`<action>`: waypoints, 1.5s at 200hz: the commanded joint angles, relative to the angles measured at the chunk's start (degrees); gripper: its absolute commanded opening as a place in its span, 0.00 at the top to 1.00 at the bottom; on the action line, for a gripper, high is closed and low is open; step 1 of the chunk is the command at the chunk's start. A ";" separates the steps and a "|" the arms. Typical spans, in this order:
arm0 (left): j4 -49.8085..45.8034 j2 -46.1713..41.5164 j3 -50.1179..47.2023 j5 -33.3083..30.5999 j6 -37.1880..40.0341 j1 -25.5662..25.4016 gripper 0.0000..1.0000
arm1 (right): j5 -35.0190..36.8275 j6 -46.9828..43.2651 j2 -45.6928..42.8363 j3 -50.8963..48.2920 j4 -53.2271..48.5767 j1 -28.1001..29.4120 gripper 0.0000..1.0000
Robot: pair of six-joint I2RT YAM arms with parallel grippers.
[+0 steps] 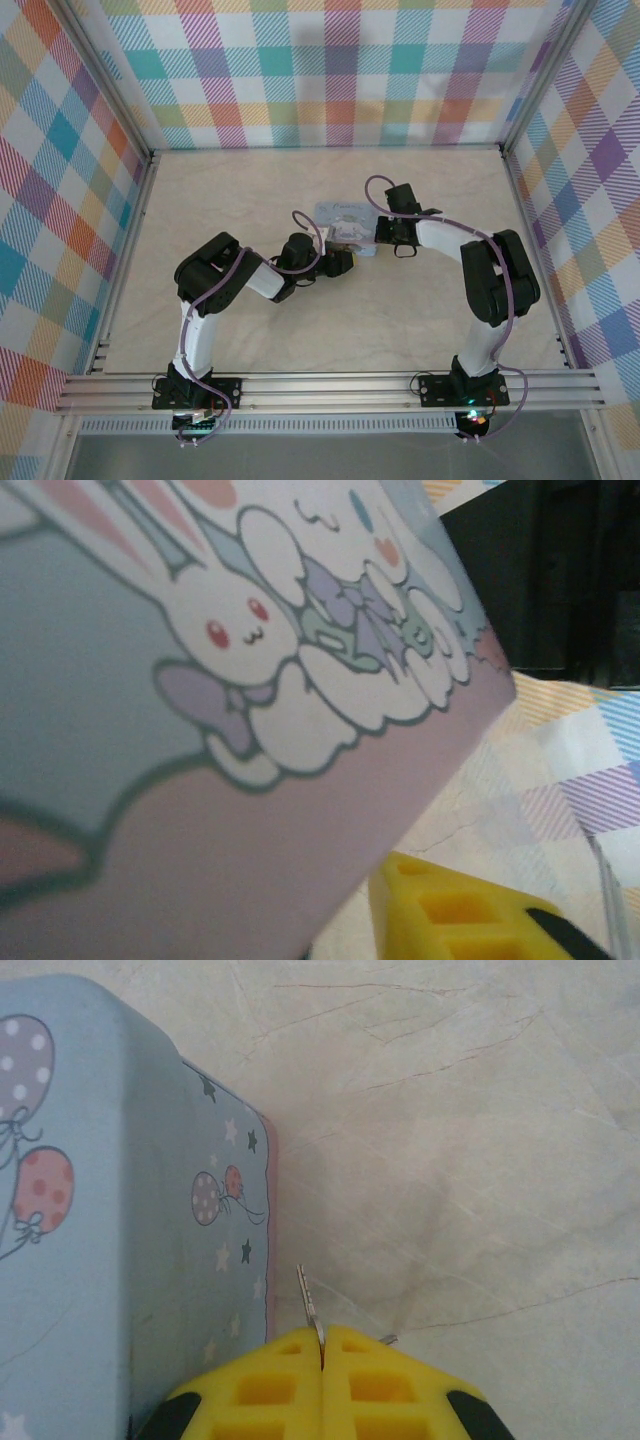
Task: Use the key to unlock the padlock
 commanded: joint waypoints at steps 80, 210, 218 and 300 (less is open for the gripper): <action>-13.23 1.19 -0.38 -1.45 1.75 2.23 0.92 | -0.98 -1.07 0.54 1.98 1.14 0.76 1.00; -28.35 -1.71 4.11 2.66 -2.14 2.23 0.92 | -3.97 -6.10 3.36 9.74 -1.91 -0.05 1.00; -30.15 -2.32 4.84 2.39 -2.74 2.23 0.92 | -4.05 -5.84 2.13 8.43 -1.91 -0.63 1.00; -45.76 -7.70 13.43 1.83 -7.50 2.23 0.92 | -10.70 -0.69 -16.79 -9.54 3.92 -2.93 1.00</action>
